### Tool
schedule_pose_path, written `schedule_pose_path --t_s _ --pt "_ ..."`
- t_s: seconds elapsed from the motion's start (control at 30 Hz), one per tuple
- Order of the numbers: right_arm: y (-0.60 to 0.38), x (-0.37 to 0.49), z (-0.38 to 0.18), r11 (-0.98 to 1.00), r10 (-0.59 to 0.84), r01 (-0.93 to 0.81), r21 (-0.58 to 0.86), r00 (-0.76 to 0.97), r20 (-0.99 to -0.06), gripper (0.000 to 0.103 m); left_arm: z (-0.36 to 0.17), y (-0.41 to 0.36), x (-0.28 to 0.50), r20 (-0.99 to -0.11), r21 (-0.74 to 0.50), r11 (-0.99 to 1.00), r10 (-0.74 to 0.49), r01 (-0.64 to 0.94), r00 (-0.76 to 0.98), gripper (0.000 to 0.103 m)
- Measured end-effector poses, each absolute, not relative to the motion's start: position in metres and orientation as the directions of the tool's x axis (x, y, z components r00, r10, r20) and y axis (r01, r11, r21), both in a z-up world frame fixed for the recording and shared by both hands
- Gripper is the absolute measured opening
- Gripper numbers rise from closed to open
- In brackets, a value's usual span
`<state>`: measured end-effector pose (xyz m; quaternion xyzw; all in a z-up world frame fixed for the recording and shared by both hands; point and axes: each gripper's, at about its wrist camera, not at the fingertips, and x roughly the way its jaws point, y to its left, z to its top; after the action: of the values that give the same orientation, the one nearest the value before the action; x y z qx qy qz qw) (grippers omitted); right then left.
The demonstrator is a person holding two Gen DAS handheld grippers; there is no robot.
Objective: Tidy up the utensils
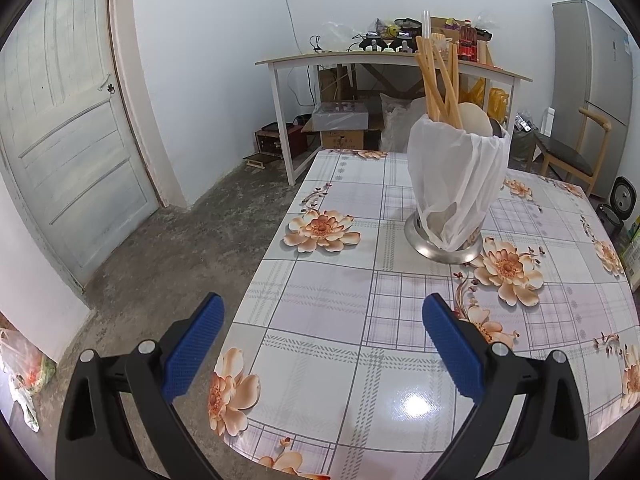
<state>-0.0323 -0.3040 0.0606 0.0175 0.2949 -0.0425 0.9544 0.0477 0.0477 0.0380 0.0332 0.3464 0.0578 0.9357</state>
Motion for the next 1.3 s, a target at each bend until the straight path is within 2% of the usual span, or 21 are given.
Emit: schedule_pose_path --t_s 1.3 --pt "-0.3044 -0.0315 0.0624 0.996 -0.067 0.090 0.013 0.825 -0.561 0.095 0.0398 0.0450 0.0468 -0.640 0.108 0.991 0.126 -0.074 0.758 0.097"
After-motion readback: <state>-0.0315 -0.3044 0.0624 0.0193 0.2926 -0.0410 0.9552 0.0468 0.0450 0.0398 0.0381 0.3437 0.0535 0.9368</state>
